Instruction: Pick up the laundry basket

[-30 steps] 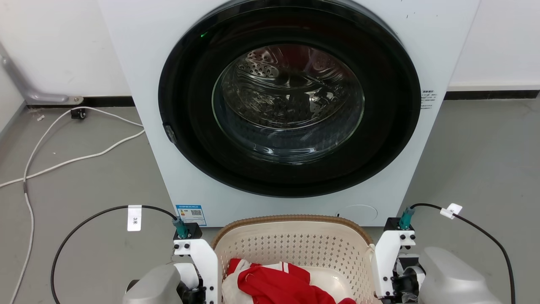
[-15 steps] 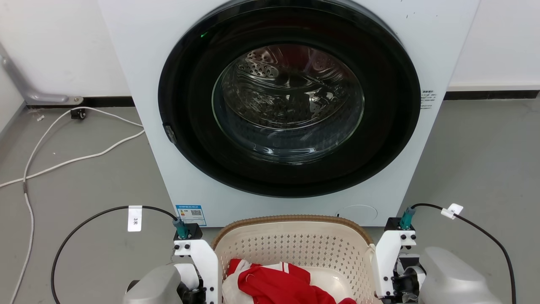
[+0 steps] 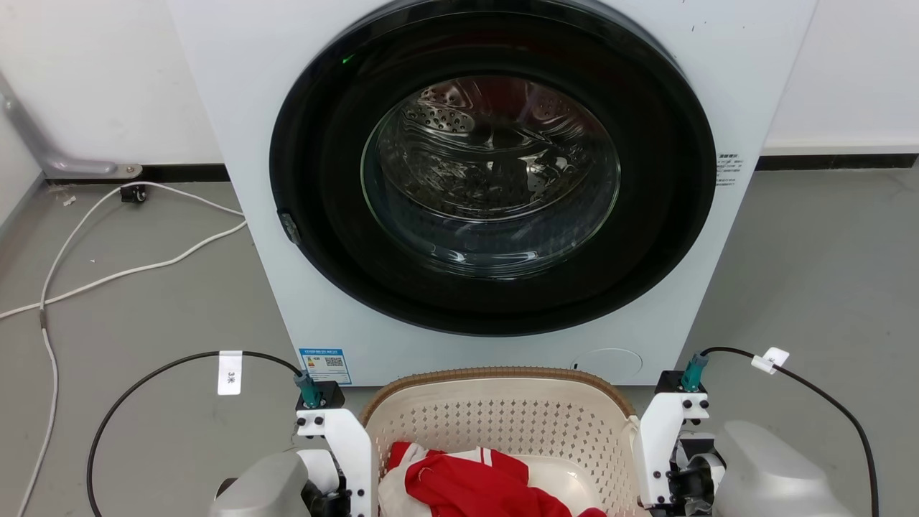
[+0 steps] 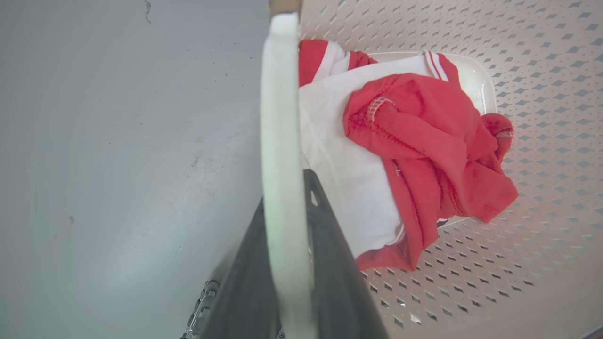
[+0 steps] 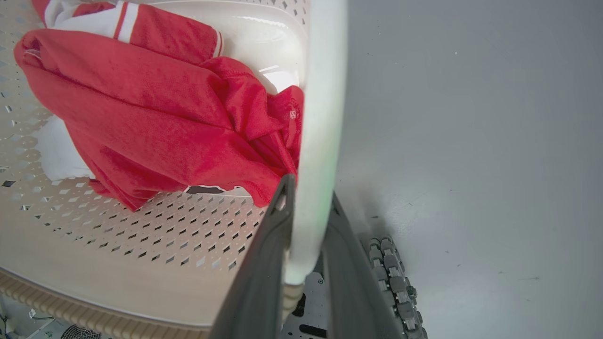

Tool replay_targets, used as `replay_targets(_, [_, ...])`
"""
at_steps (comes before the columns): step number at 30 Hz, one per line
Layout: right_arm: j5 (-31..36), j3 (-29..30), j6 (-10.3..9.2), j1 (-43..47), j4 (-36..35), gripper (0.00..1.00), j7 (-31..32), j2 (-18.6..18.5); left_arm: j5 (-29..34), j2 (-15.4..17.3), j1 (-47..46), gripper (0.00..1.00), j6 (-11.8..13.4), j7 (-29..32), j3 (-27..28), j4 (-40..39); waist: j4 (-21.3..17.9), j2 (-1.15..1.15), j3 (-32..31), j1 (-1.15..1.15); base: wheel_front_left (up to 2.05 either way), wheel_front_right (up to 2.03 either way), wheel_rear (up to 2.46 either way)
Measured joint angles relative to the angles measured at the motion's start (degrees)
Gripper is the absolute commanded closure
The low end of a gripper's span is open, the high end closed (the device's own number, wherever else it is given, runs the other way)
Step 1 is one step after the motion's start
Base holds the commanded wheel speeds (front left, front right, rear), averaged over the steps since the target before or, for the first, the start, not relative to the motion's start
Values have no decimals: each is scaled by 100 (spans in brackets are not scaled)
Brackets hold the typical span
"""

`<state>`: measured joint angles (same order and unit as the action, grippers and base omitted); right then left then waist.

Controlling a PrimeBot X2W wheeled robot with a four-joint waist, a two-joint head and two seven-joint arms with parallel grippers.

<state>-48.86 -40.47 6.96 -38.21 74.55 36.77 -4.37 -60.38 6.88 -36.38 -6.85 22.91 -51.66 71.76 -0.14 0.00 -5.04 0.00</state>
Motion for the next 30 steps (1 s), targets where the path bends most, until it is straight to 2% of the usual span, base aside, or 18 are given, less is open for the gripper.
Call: replay_targets(30, [63, 85, 0, 14, 0, 100, -12, 0, -234, 7, -7, 100, 0, -42, -213, 23, -15, 0, 11, 0, 0, 0, 0])
